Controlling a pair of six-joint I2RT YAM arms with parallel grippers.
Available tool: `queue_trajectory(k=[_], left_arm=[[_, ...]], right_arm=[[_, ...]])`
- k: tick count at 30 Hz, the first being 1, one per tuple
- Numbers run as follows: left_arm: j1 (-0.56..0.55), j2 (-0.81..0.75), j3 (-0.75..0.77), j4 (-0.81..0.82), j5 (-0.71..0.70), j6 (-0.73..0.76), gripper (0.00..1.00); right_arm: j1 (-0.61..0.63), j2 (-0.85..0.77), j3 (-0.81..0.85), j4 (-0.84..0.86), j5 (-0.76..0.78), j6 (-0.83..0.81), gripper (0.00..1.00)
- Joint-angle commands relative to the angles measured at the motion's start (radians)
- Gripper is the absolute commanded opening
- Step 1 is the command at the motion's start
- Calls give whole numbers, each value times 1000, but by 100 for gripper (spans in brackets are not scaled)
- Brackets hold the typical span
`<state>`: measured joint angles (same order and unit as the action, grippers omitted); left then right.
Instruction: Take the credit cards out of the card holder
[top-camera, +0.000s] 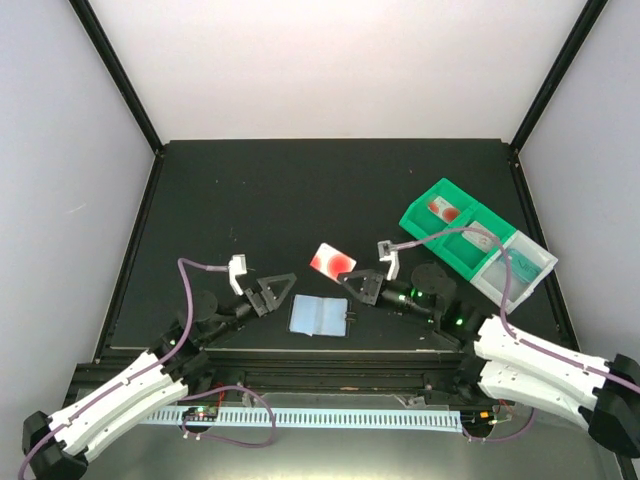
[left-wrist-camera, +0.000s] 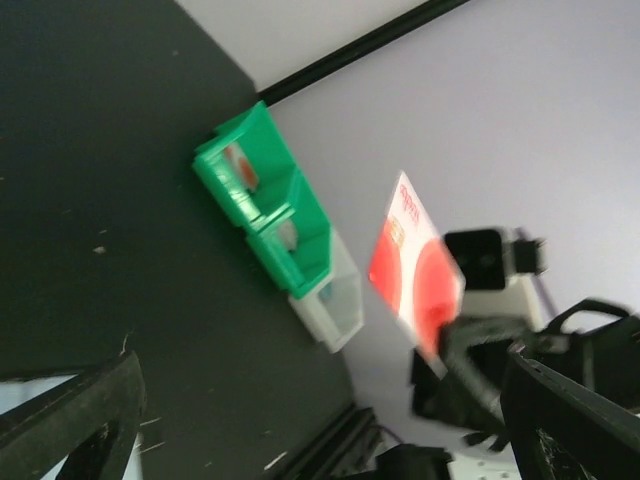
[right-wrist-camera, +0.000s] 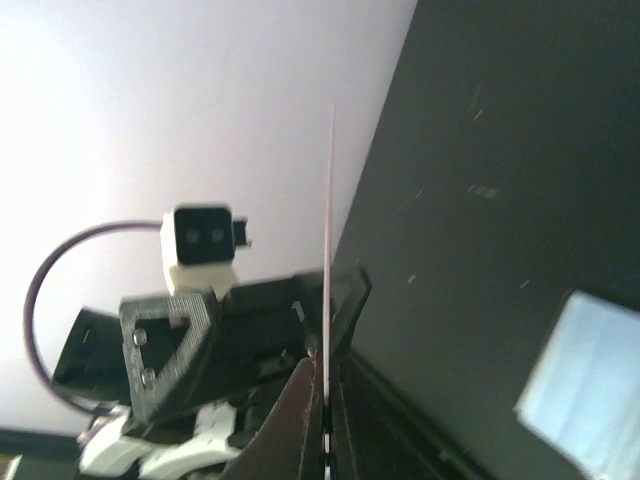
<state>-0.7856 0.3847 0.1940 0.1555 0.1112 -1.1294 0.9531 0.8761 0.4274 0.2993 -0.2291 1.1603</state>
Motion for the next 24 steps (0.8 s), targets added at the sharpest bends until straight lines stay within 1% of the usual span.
queue_trajectory(k=[1,5,11,13,18,24], left_arm=[[5,-33,60,-200,-7,110,99],[5,-54,81,-295,2,175,99],[5,-73,69,-342,-2,209,99],[5,-73,69,-357,5,208,99],[5,-78,69,-386,10,206,99],[5,-98,68,-417,18,209,99]], right_arm=[[-97,-65,76,-291,50,-162,1],[-259,-71,117,-405,-31,-229,1],[-452,-20,214,-573,-73,-380,1],[-516,16,250,-631,-87,-423,1],[-677,125,327,-713,-137,-476,1],[-831,275,404,-750,-131,-502,1]])
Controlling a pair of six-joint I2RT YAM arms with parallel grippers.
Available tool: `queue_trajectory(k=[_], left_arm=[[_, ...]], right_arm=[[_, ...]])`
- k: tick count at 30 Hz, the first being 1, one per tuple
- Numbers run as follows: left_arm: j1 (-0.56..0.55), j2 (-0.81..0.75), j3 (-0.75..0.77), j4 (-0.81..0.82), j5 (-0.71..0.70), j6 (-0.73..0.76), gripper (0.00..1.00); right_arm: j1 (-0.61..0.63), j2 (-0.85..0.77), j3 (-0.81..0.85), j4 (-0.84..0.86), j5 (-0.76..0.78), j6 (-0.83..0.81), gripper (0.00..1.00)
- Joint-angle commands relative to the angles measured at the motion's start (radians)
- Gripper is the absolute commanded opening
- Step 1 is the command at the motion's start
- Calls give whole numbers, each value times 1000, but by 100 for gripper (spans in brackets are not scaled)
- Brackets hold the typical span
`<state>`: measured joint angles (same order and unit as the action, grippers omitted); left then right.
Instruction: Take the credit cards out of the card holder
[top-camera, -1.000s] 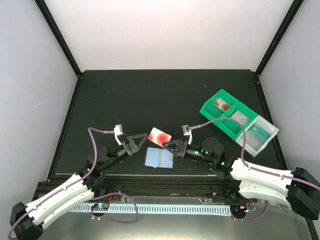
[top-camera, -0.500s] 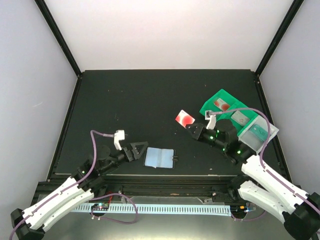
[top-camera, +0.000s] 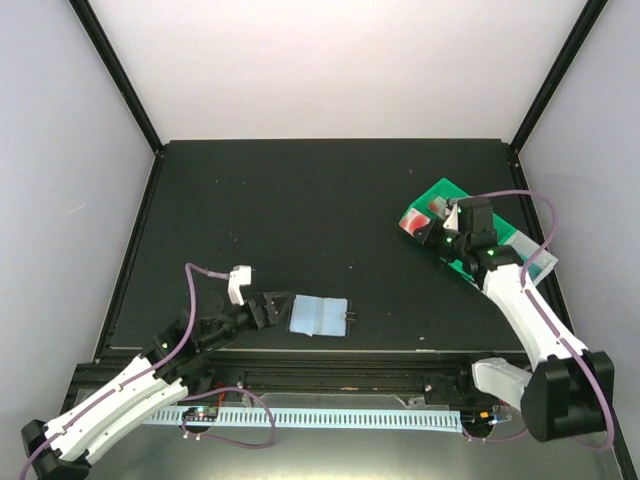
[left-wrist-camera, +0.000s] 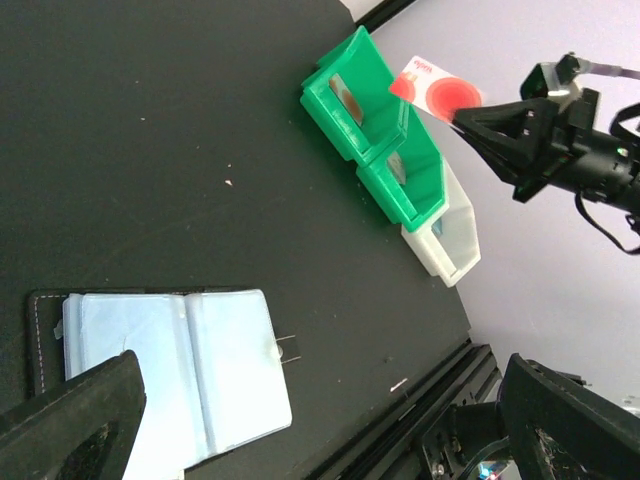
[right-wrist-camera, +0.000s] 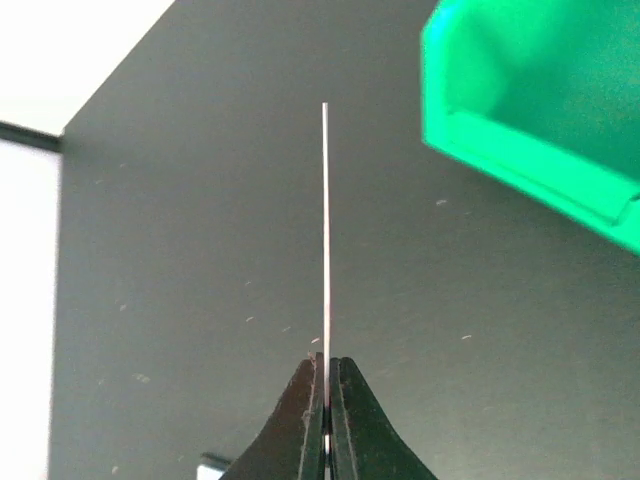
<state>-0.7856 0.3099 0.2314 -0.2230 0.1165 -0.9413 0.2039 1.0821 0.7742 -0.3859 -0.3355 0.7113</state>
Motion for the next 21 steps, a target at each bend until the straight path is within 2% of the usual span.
queue_trajectory(k=[1,11,21], left_arm=[[5,-28,30,-45,11,21,99],[6,-39,15,-23,19,-10,99],[5,-15,12,-11,34,-21,99]], right_arm=[[-102,97,72,-71,-21,-66,1],[-235,356,273,-151,30,-165,1],[-276,580,426,-143,8,-129,1]])
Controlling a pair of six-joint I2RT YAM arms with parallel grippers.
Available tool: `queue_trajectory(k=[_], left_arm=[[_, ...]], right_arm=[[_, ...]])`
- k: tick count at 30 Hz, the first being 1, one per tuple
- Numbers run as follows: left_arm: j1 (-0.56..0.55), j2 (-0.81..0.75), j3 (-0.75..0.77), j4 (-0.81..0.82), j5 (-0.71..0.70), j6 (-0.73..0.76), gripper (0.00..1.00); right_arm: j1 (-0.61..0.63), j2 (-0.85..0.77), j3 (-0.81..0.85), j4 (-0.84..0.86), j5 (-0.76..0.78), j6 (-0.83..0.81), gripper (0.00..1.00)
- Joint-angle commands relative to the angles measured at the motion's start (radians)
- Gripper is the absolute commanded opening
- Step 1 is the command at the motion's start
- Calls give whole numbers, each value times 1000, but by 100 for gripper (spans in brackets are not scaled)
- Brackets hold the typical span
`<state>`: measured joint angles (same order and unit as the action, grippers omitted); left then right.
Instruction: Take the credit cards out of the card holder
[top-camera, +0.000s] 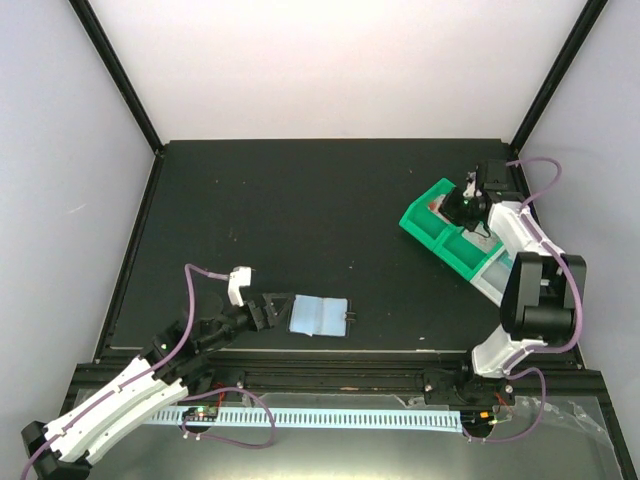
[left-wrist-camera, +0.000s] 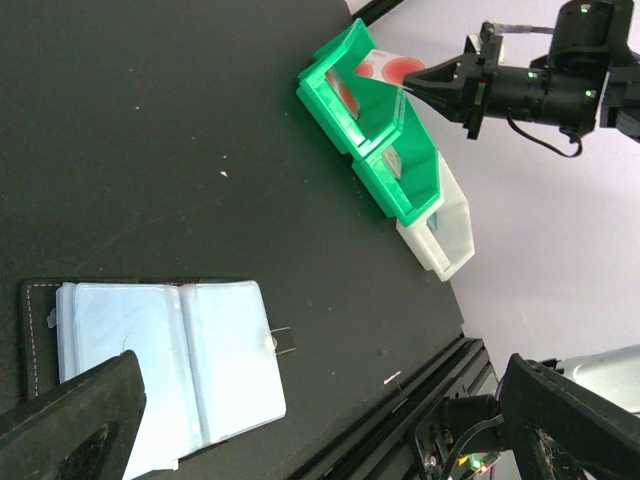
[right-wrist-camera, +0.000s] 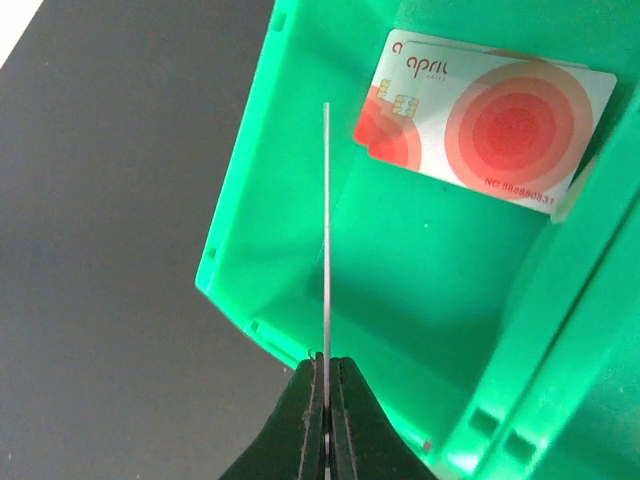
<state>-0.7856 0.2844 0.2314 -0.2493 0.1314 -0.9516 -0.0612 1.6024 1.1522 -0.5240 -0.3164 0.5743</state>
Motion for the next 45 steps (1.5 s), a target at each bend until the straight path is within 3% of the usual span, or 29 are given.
queue_trajectory(k=[1,9,26,37,45], left_arm=[[5,9,14,11,21,-13,99],[5,-14,19,-8,16,-16,99],[5,25,24,7,28,-7,99],[5,28,16,9,37,-6,99],[5,41,15,25,40,-4,99]], right_arm=[[-13,79,57,1,-20,17,1],[-31,204,142,4,-55,41,1],[-70,315,215,11,-86,56,4],[-77,327,225,27,-71,63,1],[-78,277,143,128,-63,105,1]])
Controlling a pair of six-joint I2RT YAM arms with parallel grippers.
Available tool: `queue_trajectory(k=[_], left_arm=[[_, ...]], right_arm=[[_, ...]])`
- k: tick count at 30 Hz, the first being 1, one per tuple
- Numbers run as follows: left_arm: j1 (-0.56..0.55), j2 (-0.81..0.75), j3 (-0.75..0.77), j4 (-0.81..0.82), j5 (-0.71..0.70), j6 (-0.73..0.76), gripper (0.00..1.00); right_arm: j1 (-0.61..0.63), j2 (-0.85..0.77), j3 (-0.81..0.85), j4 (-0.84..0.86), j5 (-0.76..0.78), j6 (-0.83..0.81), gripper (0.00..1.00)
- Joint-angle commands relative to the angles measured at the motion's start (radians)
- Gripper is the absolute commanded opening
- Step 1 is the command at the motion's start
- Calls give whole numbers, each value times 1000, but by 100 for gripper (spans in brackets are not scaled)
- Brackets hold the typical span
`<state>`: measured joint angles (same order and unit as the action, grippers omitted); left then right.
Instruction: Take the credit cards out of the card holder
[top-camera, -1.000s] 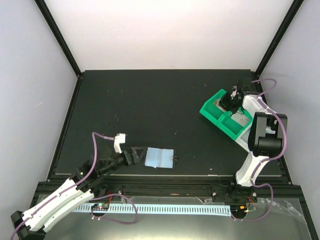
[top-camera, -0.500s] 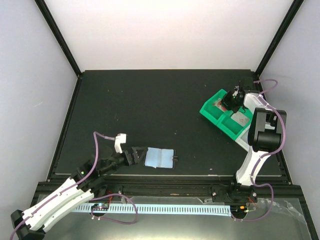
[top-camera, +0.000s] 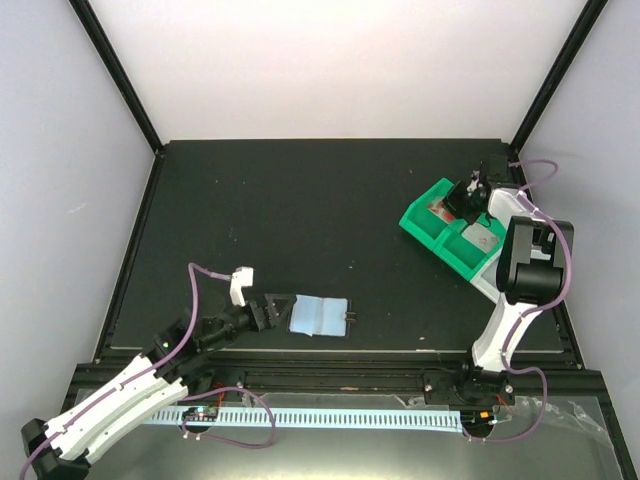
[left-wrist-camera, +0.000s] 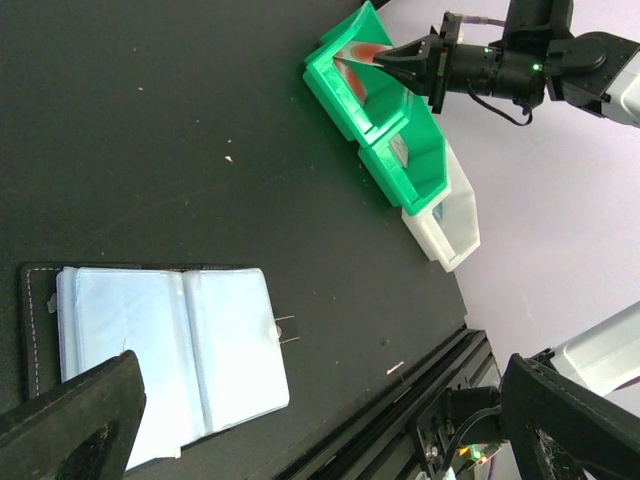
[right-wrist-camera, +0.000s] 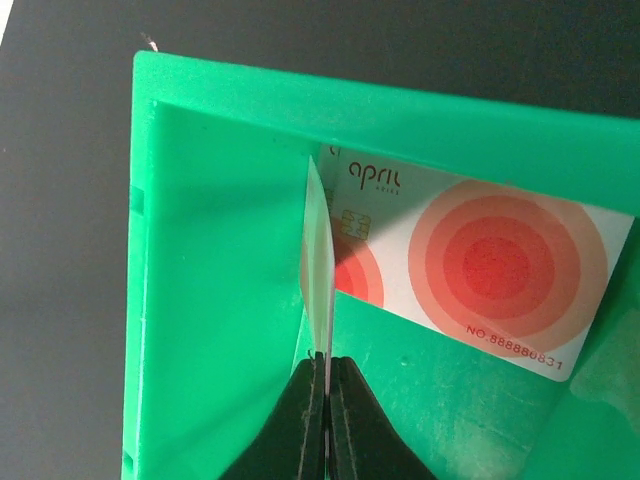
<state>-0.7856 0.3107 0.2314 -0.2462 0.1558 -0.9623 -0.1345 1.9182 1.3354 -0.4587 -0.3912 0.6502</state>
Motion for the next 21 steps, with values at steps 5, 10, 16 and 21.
queue_trajectory(k=[5,10,16,21], left_arm=[[6,25,17,25,22,13,99],[5,24,17,24,22,15,99],[5,24,16,23,22,18,99],[5,19,-1,36,23,7,99]], right_arm=[[-5,-45,-65,99,37,52,1],[-5,-44,-79,125,45,69,1],[-5,-62,-94,141,68,75,1],[-5,-59,-96,160,63,90,1]])
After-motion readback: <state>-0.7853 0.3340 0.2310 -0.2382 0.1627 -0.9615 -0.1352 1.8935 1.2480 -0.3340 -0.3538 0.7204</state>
